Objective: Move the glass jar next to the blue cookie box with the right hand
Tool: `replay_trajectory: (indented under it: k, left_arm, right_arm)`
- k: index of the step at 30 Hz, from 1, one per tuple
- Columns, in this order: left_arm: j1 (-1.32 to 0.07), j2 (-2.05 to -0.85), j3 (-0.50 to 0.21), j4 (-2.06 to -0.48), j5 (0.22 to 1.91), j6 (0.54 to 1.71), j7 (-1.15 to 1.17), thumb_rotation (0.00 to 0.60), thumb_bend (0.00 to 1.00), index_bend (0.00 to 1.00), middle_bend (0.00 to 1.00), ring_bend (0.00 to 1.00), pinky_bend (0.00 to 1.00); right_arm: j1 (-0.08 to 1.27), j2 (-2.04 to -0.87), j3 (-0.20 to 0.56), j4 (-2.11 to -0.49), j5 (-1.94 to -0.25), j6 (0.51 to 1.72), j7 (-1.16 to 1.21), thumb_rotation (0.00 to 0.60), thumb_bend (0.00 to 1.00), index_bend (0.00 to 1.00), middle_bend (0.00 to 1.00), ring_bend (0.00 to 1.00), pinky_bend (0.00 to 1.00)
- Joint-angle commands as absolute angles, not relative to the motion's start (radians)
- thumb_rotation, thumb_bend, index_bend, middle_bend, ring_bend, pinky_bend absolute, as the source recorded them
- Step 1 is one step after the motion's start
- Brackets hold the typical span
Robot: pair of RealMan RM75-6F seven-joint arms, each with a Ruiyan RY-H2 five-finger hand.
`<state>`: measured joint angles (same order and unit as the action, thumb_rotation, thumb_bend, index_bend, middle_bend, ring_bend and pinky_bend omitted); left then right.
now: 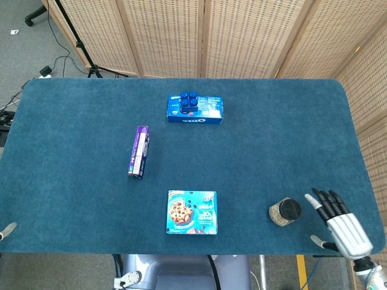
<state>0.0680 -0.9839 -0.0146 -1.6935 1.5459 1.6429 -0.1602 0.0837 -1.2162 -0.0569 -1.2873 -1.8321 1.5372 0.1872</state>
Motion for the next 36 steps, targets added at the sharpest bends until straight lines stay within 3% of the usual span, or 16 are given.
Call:
replay_trajectory:
  k: [1, 11, 24, 36]
  left_arm:
    - [0.069, -0.983, -0.016, -1.692, 1.542, 1.642, -0.167, 0.6, 0.0, 0.0, 0.0, 0.0, 0.0]
    - [0.069, -0.978, -0.024, -1.69, 1.525, 1.639, -0.187, 0.6, 0.0, 0.0, 0.0, 0.0, 0.0]
    - [0.065, -0.976, -0.028, -1.689, 1.514, 1.626, -0.19, 0.6, 0.0, 0.0, 0.0, 0.0, 0.0]
    - [0.065, -0.976, -0.03, -1.691, 1.509, 1.624, -0.19, 0.6, 0.0, 0.0, 0.0, 0.0, 0.0]
  right_arm:
    - [0.102, -1.272, -0.055, -1.25, -1.861, 1.551, 0.139, 0.6, 0.0, 0.0, 0.0, 0.0, 0.0]
    - [0.135, -1.422, -0.01, -1.139, -1.888, 1.62, 0.05, 0.6, 0.0, 0.0, 0.0, 0.0, 0.0]
    - [0.152, -1.429, -0.04, -1.149, -1.863, 1.542, -0.053, 0.6, 0.0, 0.0, 0.0, 0.0, 0.0]
    - [0.21, -1.45, -0.001, -1.169, -1.791, 1.448, -0.089, 0.6, 0.0, 0.0, 0.0, 0.0, 0.0]
